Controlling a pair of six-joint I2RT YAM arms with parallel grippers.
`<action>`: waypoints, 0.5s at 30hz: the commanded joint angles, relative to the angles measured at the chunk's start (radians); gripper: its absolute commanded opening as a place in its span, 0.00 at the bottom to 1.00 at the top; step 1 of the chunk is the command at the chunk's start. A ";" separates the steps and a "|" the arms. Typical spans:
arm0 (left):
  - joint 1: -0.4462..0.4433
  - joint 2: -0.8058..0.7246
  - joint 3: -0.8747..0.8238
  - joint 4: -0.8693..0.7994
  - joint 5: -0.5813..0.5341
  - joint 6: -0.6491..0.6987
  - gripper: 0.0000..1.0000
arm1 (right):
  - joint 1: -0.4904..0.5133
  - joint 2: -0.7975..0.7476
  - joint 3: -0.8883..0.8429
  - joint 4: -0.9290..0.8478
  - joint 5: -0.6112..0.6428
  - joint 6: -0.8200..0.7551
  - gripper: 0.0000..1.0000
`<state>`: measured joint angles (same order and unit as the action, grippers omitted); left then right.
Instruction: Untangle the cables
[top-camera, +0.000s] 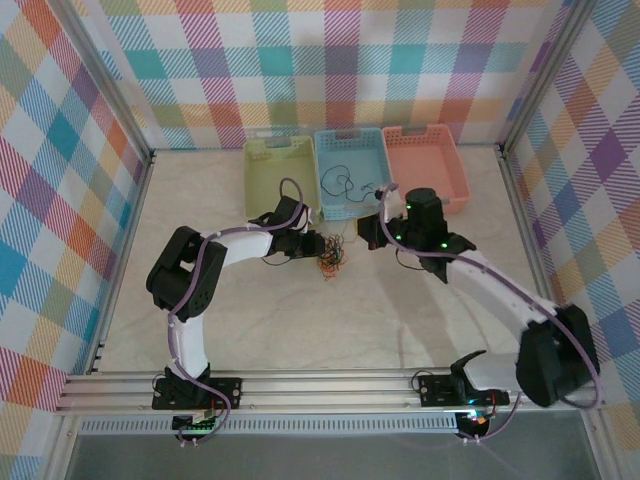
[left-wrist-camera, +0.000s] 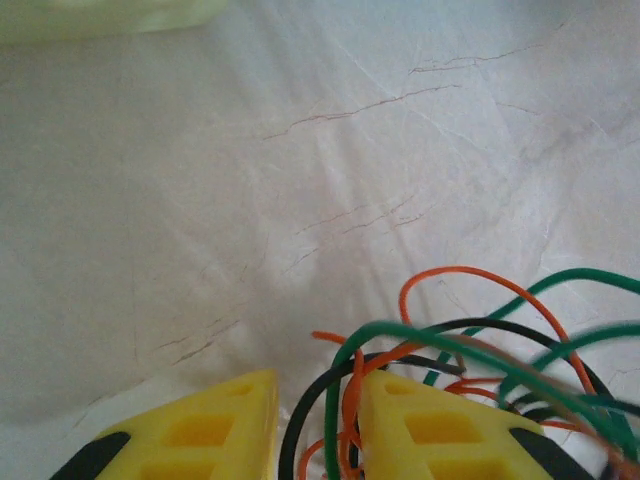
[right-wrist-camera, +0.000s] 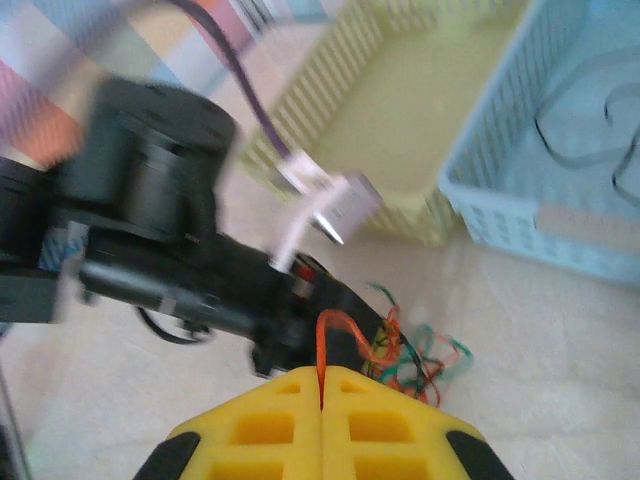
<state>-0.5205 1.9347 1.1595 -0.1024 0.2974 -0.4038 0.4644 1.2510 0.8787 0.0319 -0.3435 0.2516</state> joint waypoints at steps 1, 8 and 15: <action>0.007 0.007 0.011 -0.006 0.006 -0.015 0.28 | 0.003 -0.099 0.048 -0.006 -0.040 0.026 0.00; 0.007 0.008 0.010 -0.003 0.007 -0.016 0.28 | 0.003 -0.198 0.186 -0.067 -0.076 0.068 0.00; 0.007 0.007 0.009 -0.004 0.006 -0.016 0.28 | 0.003 -0.249 0.219 -0.024 -0.053 0.078 0.00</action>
<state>-0.5205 1.9347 1.1595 -0.1024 0.2974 -0.4072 0.4644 1.0290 1.0885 -0.0212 -0.3874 0.3111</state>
